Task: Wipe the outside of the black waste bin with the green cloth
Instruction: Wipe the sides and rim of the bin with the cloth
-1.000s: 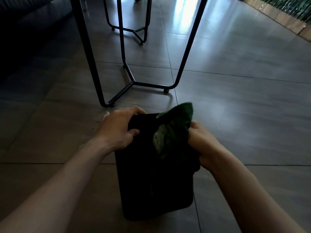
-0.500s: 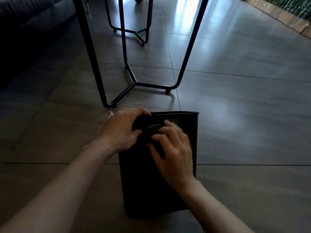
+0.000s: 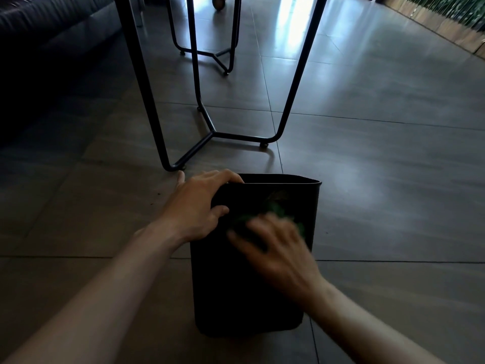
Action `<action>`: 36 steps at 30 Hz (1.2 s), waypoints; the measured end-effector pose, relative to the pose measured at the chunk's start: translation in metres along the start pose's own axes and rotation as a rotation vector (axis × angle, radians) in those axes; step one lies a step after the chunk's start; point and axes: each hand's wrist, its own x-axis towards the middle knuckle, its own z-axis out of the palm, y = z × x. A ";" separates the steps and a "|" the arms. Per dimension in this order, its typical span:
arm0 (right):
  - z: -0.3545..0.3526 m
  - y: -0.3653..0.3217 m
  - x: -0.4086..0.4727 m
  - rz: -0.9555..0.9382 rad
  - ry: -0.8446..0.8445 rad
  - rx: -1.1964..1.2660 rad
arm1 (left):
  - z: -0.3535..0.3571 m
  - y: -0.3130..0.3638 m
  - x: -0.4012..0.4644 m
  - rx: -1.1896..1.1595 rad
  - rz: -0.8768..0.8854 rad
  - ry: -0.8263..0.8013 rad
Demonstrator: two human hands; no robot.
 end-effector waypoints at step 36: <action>-0.011 0.018 0.028 0.470 0.139 -0.073 | 0.005 0.007 0.002 0.062 0.019 -0.021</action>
